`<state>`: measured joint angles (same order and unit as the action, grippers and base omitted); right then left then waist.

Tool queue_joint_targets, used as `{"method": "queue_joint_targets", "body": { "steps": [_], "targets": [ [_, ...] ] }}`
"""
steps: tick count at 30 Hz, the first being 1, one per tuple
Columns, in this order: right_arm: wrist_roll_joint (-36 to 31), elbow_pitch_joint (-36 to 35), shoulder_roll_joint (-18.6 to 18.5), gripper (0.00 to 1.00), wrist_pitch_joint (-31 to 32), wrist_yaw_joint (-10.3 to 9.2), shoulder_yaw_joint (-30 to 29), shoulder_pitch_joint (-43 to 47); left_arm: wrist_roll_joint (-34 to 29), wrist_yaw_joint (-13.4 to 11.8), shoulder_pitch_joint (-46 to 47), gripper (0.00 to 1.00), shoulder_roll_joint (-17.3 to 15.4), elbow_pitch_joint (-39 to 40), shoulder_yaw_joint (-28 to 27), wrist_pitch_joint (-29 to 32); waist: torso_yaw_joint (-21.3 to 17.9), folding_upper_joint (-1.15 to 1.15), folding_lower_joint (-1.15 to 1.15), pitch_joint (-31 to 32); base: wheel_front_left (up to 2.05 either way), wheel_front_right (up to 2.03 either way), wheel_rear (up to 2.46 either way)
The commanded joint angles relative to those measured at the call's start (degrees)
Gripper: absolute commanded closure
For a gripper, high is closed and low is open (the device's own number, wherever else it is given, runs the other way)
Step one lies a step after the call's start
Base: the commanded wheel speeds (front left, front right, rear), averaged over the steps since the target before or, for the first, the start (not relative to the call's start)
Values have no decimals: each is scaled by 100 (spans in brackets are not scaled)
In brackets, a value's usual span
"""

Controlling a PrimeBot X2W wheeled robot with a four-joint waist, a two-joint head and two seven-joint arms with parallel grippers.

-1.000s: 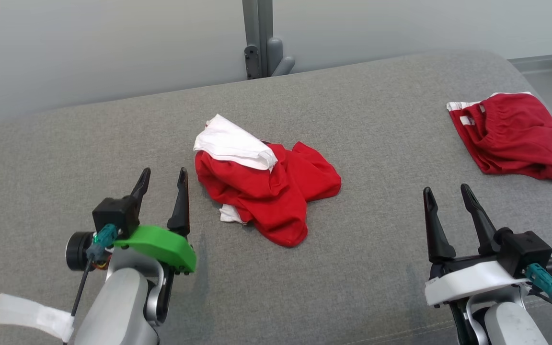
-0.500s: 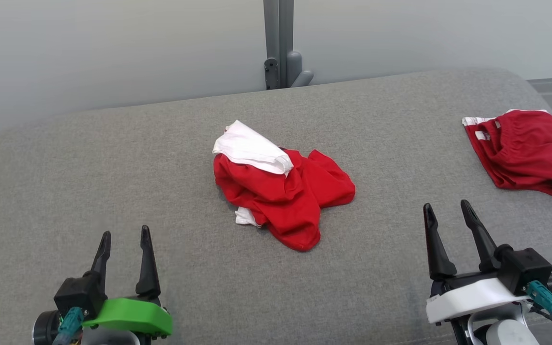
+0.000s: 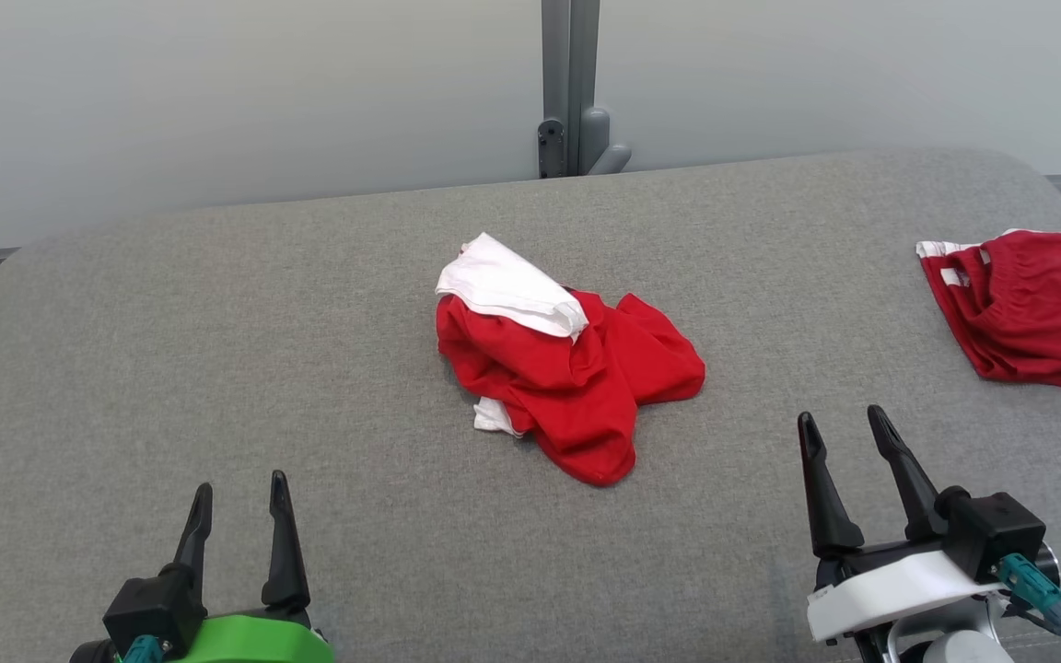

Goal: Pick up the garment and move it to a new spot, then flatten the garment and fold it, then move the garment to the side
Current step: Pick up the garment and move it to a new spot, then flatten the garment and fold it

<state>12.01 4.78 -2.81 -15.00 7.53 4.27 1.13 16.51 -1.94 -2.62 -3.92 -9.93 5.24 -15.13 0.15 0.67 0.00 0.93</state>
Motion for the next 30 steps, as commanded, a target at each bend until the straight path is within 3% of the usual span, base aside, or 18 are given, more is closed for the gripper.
{"method": "queue_joint_targets", "body": {
  "steps": [1, 19, 30],
  "targets": [
    [24, 14, -16, 0, -26, -8, 13, 61, -73, 36, -78, 0, 17, 19, -35, 0, 4, -67, 0, -7, 0, 0, 0],
    [-19, 69, -16, 0, -26, -9, 44, -6, -186, 122, 17, 0, 76, 9, -127, 0, -42, -67, 0, -72, 0, 0, 0],
    [-63, 92, -17, 0, -26, -8, 67, -152, -230, 487, 1463, 0, 54, -605, 361, 511, -82, -67, 0, -358, 0, 0, 0]
  ]
}}
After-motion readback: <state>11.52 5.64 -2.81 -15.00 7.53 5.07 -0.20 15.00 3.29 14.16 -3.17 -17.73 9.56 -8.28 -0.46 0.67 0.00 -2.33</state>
